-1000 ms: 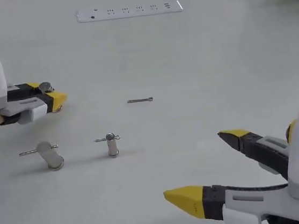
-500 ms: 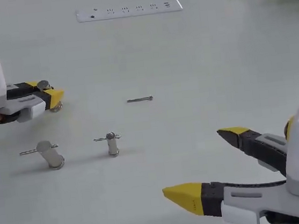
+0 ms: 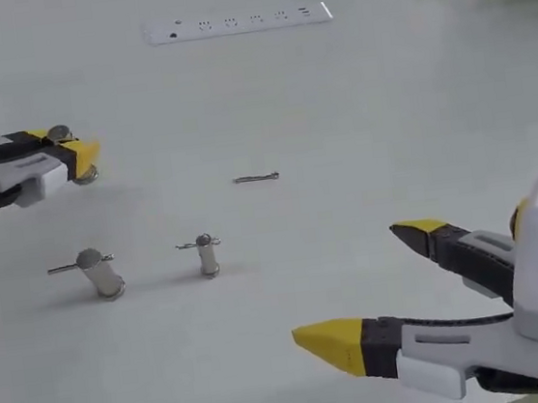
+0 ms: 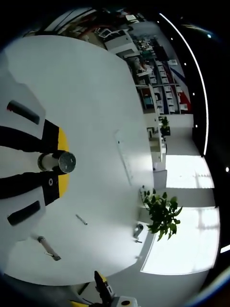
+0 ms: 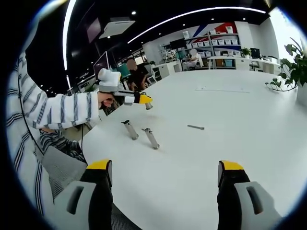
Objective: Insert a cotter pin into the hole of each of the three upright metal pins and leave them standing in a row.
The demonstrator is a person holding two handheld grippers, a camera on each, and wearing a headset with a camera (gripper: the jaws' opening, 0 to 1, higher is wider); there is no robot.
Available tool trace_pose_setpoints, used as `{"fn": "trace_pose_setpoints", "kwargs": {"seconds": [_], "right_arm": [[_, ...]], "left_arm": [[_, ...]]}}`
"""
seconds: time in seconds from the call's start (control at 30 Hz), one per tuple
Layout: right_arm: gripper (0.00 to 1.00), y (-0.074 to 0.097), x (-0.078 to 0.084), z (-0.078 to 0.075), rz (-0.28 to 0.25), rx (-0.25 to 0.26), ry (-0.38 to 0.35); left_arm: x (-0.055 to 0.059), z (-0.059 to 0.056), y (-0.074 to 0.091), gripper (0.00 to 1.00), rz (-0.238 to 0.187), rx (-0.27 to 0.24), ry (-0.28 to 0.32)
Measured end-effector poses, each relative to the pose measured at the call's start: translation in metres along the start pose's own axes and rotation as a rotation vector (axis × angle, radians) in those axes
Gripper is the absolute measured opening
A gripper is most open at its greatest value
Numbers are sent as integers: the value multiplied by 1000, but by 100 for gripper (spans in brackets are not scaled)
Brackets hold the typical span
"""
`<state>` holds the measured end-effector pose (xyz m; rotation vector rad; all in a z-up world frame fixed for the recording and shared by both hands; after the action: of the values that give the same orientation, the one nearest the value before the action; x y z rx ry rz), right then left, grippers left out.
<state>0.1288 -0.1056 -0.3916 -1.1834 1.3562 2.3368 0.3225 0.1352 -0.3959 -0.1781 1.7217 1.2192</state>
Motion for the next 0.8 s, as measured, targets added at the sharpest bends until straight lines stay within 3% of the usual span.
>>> {"fn": "trace_pose_setpoints", "kwargs": {"seconds": [0.23,0.43,0.8], "right_arm": [[90,1,-3,3,-18,-14,12],[90,3,-4,2,-32,-18,16],[90,5,-4,4,-47,-39,23]], "left_arm": [[-12,-14,24,10,-38,-20,-2],[-15,-32,42,10,-33,-20,-31],[-6,-70,73,10,-17,11,-71]]}}
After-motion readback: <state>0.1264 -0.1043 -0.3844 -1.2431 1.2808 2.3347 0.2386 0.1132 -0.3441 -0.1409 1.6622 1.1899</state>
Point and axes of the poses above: the centre of the closed fingertips' face, and the gripper's own axes: y roughly backward along the fingers, z roughly to its left, x roughly out of its underside, the point moved 4 cm from there along y, roughly backward along the fingers, and after that the axes turned 10 degrees about z, right-handed, at the moved point
